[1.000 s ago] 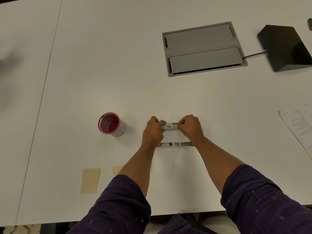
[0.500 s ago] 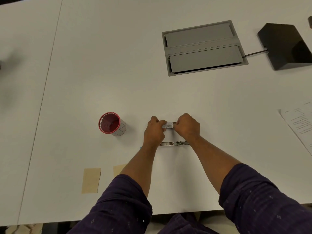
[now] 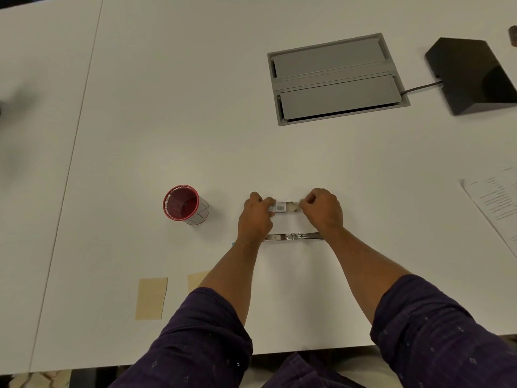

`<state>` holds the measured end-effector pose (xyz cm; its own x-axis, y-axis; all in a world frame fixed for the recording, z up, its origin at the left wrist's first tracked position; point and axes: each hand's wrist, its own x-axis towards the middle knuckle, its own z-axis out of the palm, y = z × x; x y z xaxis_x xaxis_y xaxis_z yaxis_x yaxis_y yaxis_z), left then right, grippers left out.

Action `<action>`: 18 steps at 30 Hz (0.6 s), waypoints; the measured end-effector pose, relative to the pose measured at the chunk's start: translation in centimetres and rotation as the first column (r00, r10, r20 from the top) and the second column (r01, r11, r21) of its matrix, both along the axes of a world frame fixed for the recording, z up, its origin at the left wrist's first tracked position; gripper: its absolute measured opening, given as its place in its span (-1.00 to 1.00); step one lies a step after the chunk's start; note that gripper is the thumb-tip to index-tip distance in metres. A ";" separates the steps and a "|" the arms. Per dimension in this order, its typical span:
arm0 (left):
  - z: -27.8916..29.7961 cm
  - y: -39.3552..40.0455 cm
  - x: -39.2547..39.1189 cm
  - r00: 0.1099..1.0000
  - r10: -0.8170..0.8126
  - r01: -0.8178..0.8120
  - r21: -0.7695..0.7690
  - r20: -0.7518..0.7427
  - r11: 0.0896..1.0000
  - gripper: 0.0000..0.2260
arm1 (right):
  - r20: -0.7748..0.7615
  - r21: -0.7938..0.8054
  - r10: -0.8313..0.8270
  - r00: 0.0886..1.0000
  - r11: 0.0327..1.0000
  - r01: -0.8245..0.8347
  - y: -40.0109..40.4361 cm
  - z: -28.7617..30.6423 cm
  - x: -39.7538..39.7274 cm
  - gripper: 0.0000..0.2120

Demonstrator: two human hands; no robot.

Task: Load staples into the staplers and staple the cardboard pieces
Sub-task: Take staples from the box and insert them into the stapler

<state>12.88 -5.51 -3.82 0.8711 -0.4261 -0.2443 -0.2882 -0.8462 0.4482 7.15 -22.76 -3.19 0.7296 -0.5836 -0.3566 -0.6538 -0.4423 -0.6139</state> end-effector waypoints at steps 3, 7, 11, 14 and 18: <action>0.1 -0.1 -0.1 1.000 0.005 -0.005 -0.009 0.000 1.000 -0.69 | 0.005 0.008 -0.086 0.996 0.996 0.086 -0.9 -0.1 -0.7 -0.94; 0.2 -0.1 -0.2 1.000 0.005 -0.005 -0.017 0.003 1.000 -0.68 | 0.004 0.007 -0.076 0.997 0.997 0.076 -1.3 0.1 -0.9 -0.95; 0.2 0.0 -0.1 1.000 0.006 -0.006 -0.018 -0.001 1.000 -0.68 | 0.062 -0.023 0.015 0.998 1.000 -0.014 -1.1 0.1 -1.1 -0.76; 0.1 0.0 0.0 1.000 -0.006 0.006 -0.007 -0.007 1.000 -0.69 | 0.068 -0.018 0.184 0.981 0.983 -0.183 -0.7 0.1 -1.3 -0.77; 0.0 0.0 0.2 1.000 -0.011 0.011 -0.001 -0.020 1.000 -0.68 | 0.030 -0.012 0.216 0.976 0.976 -0.216 -0.1 -0.1 -1.1 -0.82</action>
<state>13.04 -5.56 -3.79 0.8612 -0.4356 -0.2617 -0.2882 -0.8428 0.4546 6.04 -22.87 -3.32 0.8494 -0.4141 -0.3272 -0.5229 -0.5763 -0.6281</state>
